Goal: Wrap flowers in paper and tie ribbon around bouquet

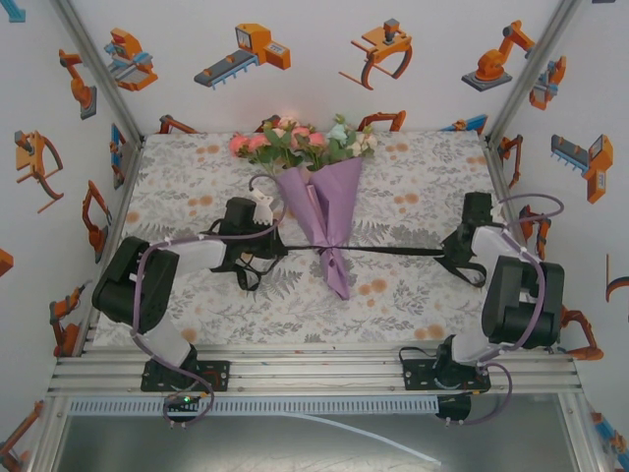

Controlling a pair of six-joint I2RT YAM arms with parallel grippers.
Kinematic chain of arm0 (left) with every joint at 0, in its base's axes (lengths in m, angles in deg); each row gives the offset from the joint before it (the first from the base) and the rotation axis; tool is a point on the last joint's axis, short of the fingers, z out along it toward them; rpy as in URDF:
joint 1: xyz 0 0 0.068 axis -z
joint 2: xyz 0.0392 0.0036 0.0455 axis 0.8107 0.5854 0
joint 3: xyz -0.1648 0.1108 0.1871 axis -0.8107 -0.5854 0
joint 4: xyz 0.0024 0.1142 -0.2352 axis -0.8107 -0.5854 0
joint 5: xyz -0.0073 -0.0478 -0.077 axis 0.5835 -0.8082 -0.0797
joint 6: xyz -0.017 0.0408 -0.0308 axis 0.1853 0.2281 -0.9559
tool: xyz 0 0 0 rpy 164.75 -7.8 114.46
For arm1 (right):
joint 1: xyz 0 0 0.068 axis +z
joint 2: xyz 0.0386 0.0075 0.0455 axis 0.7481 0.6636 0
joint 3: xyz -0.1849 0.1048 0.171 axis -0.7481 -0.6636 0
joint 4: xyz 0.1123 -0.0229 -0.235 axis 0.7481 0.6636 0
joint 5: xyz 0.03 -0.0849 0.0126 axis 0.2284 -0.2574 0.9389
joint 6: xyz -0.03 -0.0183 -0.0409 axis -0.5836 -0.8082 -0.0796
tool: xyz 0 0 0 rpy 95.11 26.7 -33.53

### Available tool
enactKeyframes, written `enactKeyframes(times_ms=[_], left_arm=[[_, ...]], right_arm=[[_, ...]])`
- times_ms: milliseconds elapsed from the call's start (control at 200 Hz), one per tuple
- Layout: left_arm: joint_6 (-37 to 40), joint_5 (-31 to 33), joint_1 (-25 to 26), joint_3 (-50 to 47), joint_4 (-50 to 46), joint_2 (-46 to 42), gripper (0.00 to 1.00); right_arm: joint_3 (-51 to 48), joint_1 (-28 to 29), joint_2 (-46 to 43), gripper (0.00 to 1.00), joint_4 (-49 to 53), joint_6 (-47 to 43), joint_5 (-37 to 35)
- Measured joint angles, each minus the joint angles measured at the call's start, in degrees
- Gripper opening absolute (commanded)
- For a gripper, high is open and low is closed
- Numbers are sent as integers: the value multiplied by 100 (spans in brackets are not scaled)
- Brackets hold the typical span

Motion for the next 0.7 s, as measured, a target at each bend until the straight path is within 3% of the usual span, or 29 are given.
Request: enactKeyframes(times_ms=[110, 170, 275, 330, 370, 380, 436, 481, 606, 701], left_arm=[[42, 116, 72, -2, -155, -256, 0], [90, 238, 190, 57, -262, -367, 5], [146, 376, 442, 444, -380, -328, 33], [195, 503, 562, 761, -442, -247, 41], [227, 654, 623, 968, -466, -201, 45], [254, 721, 629, 1012, -474, -201, 46], [286, 988, 643, 1185, -584, -214, 51], [354, 1272, 621, 1298, -778, -260, 53], [765, 2017, 535, 1729, -1921, -409, 54], [1228, 2260, 431, 2194, -2970, -522, 58]], right_arm=[[-208, 188, -409, 0, -188, -439, 74], [-367, 319, -776, 0, -313, -623, 216], [-595, 466, -1434, 0, -566, -894, 1021], [-564, 570, -1554, 0, -560, -1115, 1213], [-507, 643, -1565, 16, -496, -1279, 1228], [-492, 658, -1563, 24, -474, -1320, 1198], [-398, 710, -1541, 52, -356, -1672, 1040], [-293, 708, -1502, 65, -271, -1978, 951], [105, 892, -1224, 72, -210, -3239, 964], [479, 1445, -767, 70, -79, -4745, 1318]])
